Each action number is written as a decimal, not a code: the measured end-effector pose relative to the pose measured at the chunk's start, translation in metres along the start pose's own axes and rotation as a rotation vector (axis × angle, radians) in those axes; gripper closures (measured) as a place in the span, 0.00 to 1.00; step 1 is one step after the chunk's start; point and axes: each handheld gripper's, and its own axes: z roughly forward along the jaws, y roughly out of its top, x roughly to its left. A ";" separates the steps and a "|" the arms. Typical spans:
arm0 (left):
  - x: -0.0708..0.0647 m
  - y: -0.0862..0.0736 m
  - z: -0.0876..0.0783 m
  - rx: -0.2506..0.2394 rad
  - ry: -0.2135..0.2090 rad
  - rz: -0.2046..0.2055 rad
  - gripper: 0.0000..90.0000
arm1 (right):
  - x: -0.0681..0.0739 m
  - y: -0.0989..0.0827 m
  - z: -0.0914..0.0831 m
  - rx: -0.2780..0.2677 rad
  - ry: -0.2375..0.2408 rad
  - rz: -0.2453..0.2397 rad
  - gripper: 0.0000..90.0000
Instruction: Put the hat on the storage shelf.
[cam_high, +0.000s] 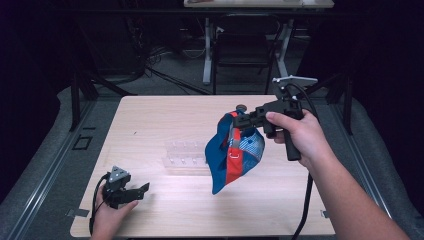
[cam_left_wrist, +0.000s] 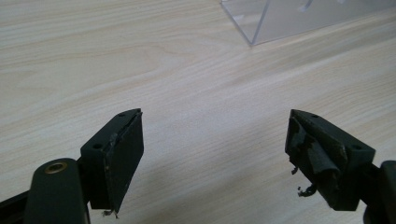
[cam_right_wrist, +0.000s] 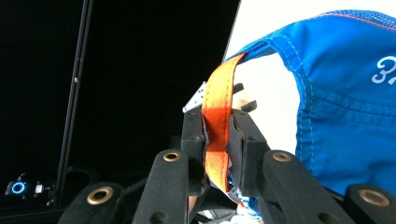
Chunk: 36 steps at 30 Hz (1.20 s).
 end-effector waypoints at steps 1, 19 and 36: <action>0.000 0.000 0.000 -0.002 0.004 0.004 0.22 | 0.001 0.001 0.000 -0.005 0.000 0.001 0.86; -0.004 0.001 0.001 0.011 -0.046 -0.010 0.35 | 0.008 0.032 0.018 -0.050 0.000 0.014 0.86; -0.009 0.003 0.000 -0.009 -0.052 0.013 0.42 | -0.004 0.052 0.033 -0.110 -0.031 0.052 0.86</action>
